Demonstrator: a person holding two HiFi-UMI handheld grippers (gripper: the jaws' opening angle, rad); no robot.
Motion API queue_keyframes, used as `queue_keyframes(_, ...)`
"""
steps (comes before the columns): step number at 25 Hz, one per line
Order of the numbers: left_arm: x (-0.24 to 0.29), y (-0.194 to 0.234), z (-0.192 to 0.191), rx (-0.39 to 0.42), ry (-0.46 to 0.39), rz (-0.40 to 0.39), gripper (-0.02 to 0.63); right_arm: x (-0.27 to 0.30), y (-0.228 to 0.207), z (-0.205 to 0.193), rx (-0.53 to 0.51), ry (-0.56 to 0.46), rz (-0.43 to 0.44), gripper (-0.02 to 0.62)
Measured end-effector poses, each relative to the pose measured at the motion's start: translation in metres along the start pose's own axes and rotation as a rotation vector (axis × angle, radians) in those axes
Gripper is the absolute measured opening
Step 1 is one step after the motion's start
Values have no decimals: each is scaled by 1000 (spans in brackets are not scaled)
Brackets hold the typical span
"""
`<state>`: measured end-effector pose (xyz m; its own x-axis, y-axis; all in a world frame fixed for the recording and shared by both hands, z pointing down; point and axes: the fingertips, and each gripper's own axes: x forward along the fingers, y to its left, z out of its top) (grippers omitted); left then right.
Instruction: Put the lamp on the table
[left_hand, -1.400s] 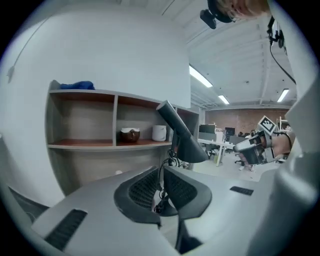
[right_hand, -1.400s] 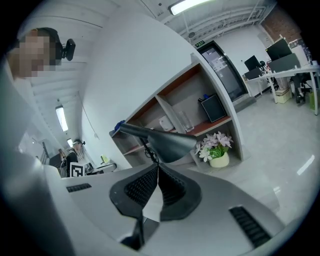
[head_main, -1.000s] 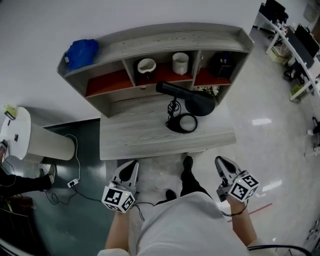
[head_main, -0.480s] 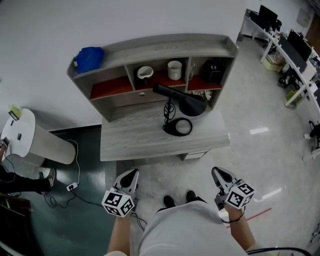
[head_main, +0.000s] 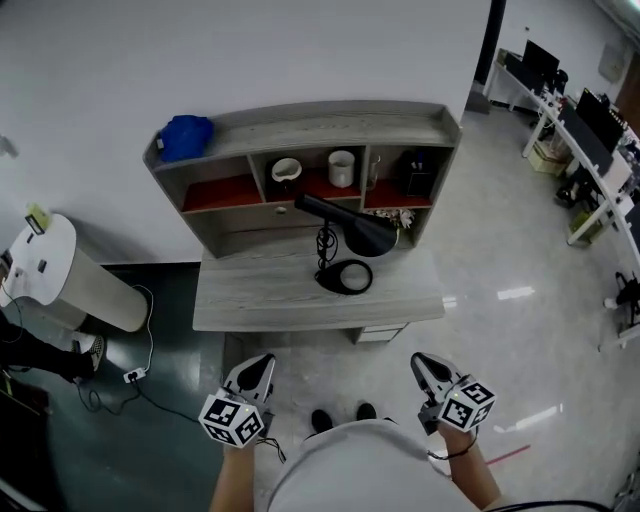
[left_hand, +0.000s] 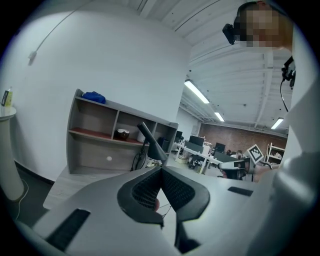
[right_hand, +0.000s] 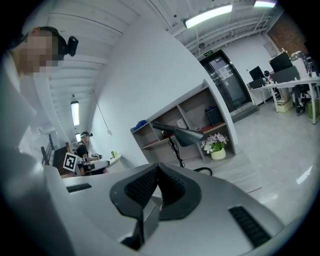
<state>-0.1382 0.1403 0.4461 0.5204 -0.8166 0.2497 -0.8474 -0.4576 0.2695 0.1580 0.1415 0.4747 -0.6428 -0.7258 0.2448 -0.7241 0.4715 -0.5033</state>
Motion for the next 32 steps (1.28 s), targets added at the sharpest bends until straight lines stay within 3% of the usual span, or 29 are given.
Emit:
queue_keyframes(10,9,-29,-3,-5,-10,-22,9,-7,-12,2,-3,1,13,17)
queue_keyframes(32,15,-31,-10,-7,12,-20,9,-1,-13,2,-1,5,36,17)
